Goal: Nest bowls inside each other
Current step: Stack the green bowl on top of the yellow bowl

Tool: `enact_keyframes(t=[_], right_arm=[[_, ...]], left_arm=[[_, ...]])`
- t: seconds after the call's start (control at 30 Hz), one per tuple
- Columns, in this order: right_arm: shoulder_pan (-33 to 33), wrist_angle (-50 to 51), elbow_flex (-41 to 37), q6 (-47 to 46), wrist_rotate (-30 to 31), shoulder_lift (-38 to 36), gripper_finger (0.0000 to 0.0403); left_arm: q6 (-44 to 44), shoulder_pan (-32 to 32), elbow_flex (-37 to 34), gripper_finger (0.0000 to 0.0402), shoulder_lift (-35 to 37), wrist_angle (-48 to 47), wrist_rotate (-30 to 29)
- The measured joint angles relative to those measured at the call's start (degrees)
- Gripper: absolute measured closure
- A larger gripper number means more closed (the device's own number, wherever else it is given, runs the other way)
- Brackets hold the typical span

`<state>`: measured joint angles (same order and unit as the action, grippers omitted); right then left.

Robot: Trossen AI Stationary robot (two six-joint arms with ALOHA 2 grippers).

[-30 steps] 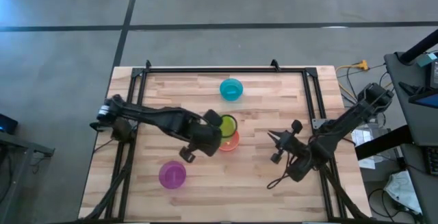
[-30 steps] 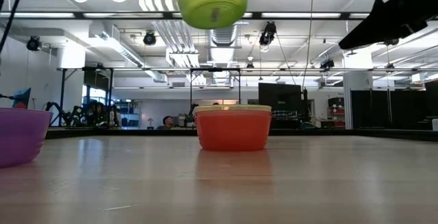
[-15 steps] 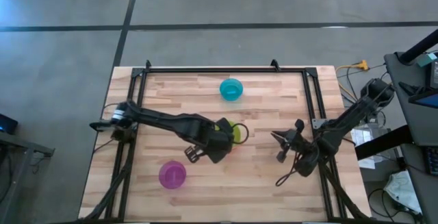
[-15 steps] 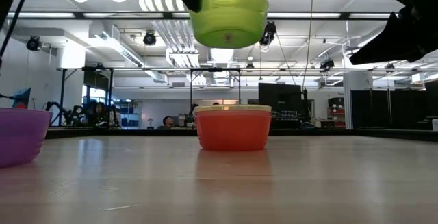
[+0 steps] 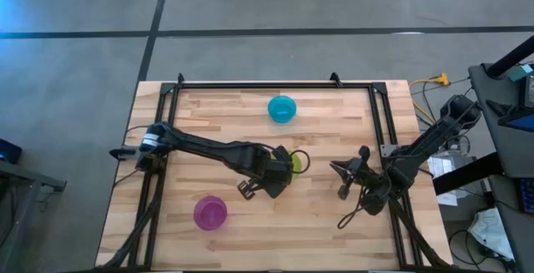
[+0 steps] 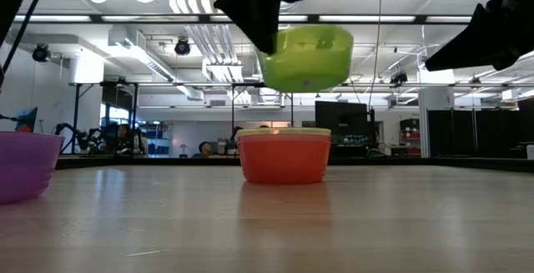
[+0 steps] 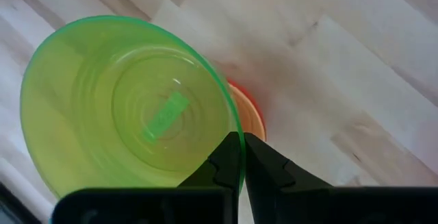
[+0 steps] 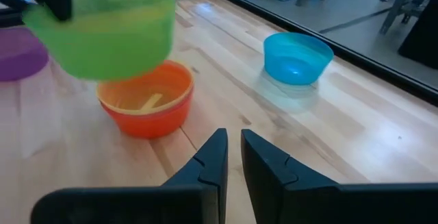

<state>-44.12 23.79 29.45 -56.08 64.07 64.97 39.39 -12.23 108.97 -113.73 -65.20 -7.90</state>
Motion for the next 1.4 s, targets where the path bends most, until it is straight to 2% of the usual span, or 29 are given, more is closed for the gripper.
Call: enact_keyframes(t=[0.13,0.23,0.33,0.43,0.57,1.4], right_arm=[[-0.13,-1.28,-0.05,0.63,-1.84,0.0,0.0365],[-0.13,-3.12,-0.23,2.07,-6.9,0.0,0.0365],[-0.13,-7.21,-0.95,5.78,-11.93,0.0,0.0365],[-0.13,-13.01,-1.74,10.9,-13.95,0.0,0.0365],[-0.13,-17.47,-2.1,15.58,-14.16,0.0,0.0365],[-0.13,-17.65,-2.25,16.29,-14.34,0.04,0.0365]], left_arm=[[-1.06,0.09,-2.92,0.0401,0.19,2.7,-0.02],[-1.42,0.24,-4.81,0.0401,0.14,2.94,-0.28],[-1.5,0.28,-5.67,0.0401,0.09,3.85,-1.2],[-1.52,0.44,-6.42,0.0401,0.15,4.79,-1.38],[-1.59,0.96,-8.04,0.0401,0.15,5.32,-1.47],[-4.65,1.92,-17.21,0.0401,0.15,13.26,-2.89]])
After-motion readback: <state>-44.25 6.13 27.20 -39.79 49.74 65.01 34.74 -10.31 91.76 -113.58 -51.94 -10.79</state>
